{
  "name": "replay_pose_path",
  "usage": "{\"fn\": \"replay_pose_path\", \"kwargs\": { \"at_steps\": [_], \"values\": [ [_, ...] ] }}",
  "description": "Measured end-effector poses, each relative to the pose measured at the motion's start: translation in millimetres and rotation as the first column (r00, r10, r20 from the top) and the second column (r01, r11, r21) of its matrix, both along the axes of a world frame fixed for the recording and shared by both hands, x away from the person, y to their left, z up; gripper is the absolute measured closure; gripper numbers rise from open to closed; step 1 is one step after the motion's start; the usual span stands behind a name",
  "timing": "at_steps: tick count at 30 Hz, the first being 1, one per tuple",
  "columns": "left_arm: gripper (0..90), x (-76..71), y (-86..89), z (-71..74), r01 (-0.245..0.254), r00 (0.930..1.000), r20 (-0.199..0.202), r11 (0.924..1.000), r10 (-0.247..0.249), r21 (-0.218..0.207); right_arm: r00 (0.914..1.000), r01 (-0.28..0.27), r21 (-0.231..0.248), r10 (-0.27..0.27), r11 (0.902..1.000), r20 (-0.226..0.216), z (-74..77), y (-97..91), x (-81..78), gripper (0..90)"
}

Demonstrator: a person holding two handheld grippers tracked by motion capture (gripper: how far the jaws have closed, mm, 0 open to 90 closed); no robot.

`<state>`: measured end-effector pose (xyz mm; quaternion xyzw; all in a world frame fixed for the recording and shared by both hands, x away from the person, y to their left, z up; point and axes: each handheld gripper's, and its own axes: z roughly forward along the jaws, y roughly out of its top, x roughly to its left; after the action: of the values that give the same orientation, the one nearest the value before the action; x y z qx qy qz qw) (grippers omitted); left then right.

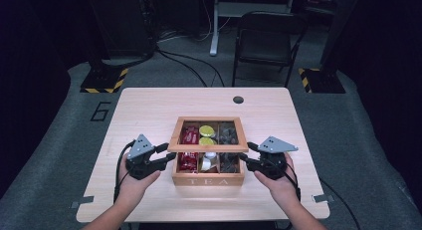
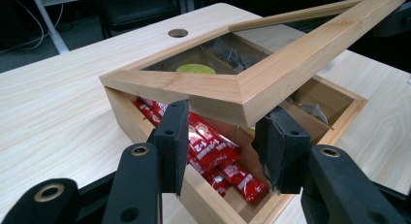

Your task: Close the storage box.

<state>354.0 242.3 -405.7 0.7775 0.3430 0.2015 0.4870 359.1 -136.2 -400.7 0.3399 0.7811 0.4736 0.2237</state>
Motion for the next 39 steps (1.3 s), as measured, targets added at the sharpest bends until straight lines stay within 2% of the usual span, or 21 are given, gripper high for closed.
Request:
{"fn": "replay_pose_path", "kwargs": {
  "at_steps": [7, 10, 13, 18, 19, 24, 31, 39],
  "values": [
    [56.5, -4.0, 0.2, -10.5, 0.005, 0.9999, -0.011, 1.0000, -0.005, -0.002, 1.0000, 0.000, -0.007, 0.000, 1.0000, -0.006, -10.1, 0.1, -6.0, 51.1],
    [56.6, -5.5, 0.9, -14.0, 0.003, 0.9999, -0.010, 0.9998, -0.003, -0.020, 1.0000, 0.002, -0.010, -0.002, 1.0000, 0.002, -12.2, 0.4, -8.2, 51.1],
    [56.6, -6.6, 0.9, -16.5, 0.004, 0.9999, -0.011, 0.9998, -0.004, -0.020, 1.0000, 0.005, -0.013, -0.005, 0.9999, 0.002, -13.6, 1.1, -9.6, 51.2],
    [56.6, -10.2, 0.5, -25.8, -0.002, 0.9999, -0.017, 0.9996, 0.002, -0.029, 1.0000, -0.001, -0.042, 0.001, 0.9991, 0.005, -19.2, 2.0, -12.5, 51.2],
    [56.5, -11.0, 1.2, -27.2, 0.004, 0.9996, -0.028, 0.9997, -0.005, -0.025, 1.0000, 0.004, -0.044, -0.004, 0.9990, -0.005, -22.6, 2.4, -13.9, 51.1],
    [56.6, -13.4, 0.3, -32.4, -0.001, 0.9994, -0.033, 0.9995, 0.000, -0.031, 0.9999, 0.003, -0.044, -0.004, 0.9990, -0.013, -26.6, 2.5, -14.9, 51.1],
    [56.6, -16.0, -1.2, -42.7, 0.000, 0.9990, -0.045, 0.9992, -0.001, -0.040, 0.9998, 0.004, -0.069, -0.005, 0.9976, -0.019, -34.6, 4.0, -18.9, 51.1],
    [56.6, -18.3, -4.2, -52.8, 0.007, 0.9985, -0.055, 0.9995, -0.008, -0.031, 0.9993, -0.004, -0.083, 0.001, 0.9966, -0.036, -44.9, 4.0, -19.8, 51.1]
  ]
}}
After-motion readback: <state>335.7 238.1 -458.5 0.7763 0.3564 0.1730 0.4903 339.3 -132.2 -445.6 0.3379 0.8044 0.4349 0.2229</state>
